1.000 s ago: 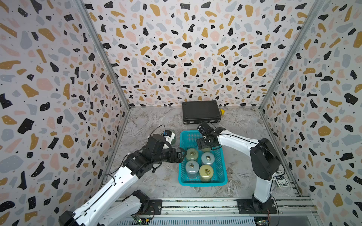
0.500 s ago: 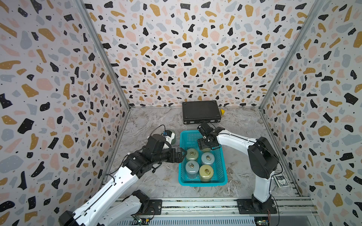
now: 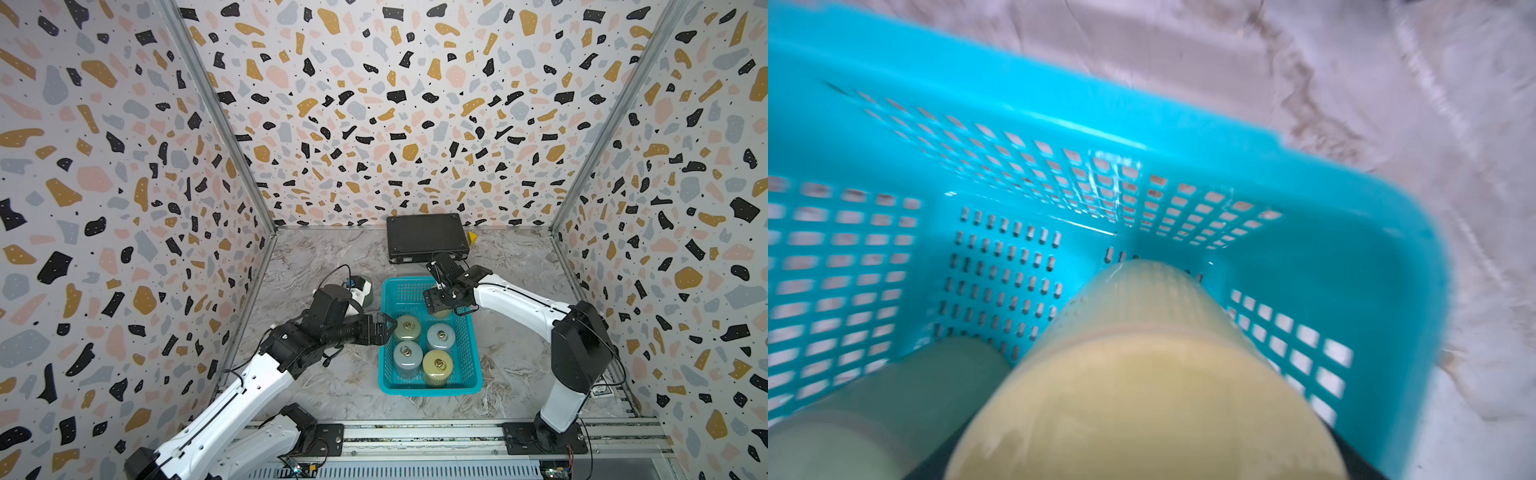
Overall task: Take the tea canister out of the basket
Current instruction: Pick up the tea canister from the basket.
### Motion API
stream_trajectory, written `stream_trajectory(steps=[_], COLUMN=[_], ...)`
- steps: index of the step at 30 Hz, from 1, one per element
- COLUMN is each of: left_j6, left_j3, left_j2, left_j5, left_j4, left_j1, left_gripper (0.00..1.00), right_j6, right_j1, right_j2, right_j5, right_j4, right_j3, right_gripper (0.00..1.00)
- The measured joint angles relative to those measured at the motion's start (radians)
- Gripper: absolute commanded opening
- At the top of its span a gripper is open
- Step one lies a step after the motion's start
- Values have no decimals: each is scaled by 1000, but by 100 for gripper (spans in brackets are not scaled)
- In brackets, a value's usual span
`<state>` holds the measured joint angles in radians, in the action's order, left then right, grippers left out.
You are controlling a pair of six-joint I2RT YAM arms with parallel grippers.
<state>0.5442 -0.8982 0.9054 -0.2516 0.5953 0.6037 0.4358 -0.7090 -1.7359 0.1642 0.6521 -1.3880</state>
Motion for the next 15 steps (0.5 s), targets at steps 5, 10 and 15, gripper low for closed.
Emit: stream_trajectory(steps=[5, 10, 15], left_j6=[4, 14, 20], left_j3=[-2, -10, -19], left_j2=[0, 0, 0], left_j5=[3, 9, 28], left_j4=[-29, -82, -167], left_j1=[0, 4, 21], left_gripper=[100, 100, 100], right_j6=[-11, -18, -21], right_j1=[0, 0, 0], right_j2=[83, 135, 183], right_j5=[4, 13, 39], right_j4=[32, 73, 101], right_j3=[0, 0, 18], right_gripper=[73, 73, 73])
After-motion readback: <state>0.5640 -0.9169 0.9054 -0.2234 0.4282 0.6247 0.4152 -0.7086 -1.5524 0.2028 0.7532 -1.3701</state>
